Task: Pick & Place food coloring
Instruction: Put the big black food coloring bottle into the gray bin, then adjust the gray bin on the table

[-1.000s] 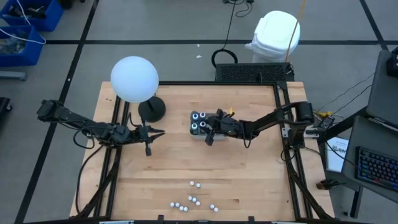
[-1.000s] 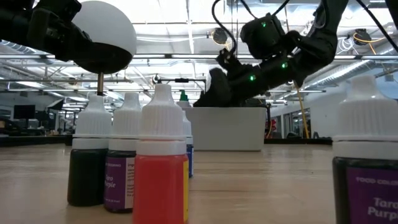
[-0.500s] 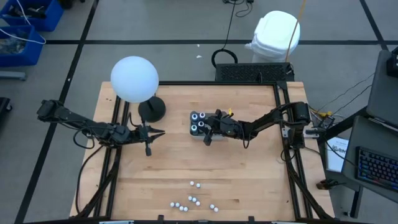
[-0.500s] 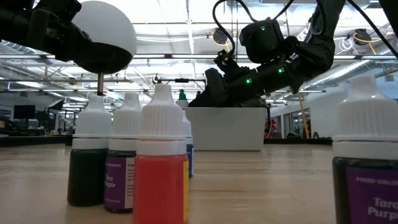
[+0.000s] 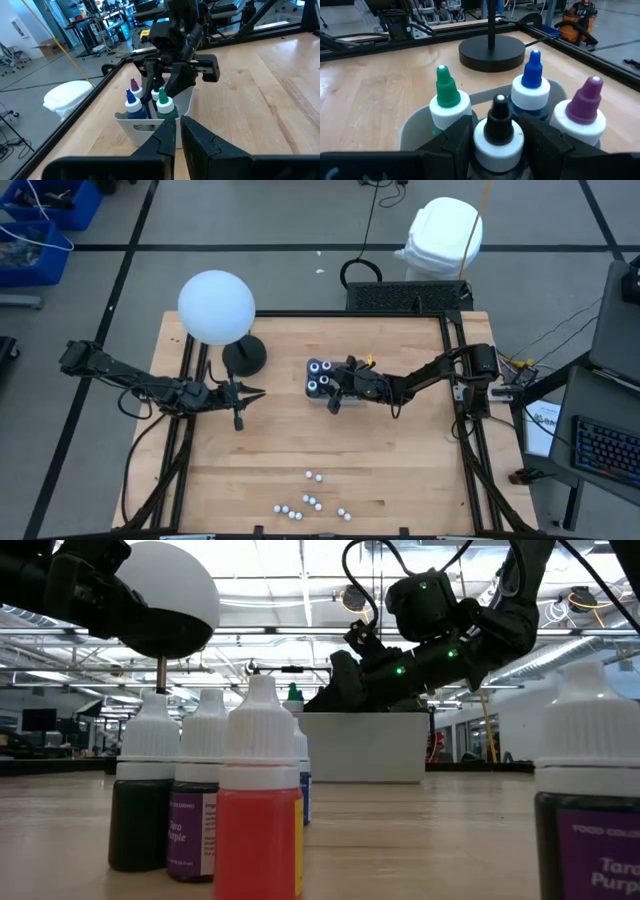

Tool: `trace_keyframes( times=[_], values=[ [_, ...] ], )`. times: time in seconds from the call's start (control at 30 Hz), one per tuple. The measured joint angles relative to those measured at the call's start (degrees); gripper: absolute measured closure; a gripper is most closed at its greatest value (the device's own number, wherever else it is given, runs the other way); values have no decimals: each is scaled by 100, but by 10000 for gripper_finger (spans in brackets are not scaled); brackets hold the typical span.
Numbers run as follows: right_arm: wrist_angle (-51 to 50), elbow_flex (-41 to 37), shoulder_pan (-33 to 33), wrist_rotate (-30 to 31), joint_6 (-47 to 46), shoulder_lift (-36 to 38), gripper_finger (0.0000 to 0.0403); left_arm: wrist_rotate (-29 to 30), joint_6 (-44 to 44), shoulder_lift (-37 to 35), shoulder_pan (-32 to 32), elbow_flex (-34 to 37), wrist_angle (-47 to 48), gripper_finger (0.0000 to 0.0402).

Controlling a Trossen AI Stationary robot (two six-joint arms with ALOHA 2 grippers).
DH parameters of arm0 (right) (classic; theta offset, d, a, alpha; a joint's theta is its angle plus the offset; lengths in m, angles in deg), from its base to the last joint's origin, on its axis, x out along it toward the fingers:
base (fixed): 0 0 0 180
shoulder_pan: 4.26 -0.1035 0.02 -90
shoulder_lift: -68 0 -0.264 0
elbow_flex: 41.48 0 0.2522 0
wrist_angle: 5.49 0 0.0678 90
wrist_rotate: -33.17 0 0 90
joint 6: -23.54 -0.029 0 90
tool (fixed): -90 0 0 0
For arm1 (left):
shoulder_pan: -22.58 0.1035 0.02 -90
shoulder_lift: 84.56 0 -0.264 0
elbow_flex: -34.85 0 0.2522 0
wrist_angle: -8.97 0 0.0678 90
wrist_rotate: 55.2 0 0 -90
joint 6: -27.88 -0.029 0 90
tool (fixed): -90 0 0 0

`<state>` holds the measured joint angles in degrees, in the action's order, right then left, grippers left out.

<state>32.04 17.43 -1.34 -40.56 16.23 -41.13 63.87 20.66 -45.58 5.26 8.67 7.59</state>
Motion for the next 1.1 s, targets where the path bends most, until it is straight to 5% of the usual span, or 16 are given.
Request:
trace_keyframes(
  times=[0.43,1.1],
  values=[
    [-102,5,-2,-9,128,149,250,0,0,-1,0,0,4,366],
    [-1150,4,-220,-146,578,2050,250,-1,-2,-1,-1,0,11,366]
  ],
)
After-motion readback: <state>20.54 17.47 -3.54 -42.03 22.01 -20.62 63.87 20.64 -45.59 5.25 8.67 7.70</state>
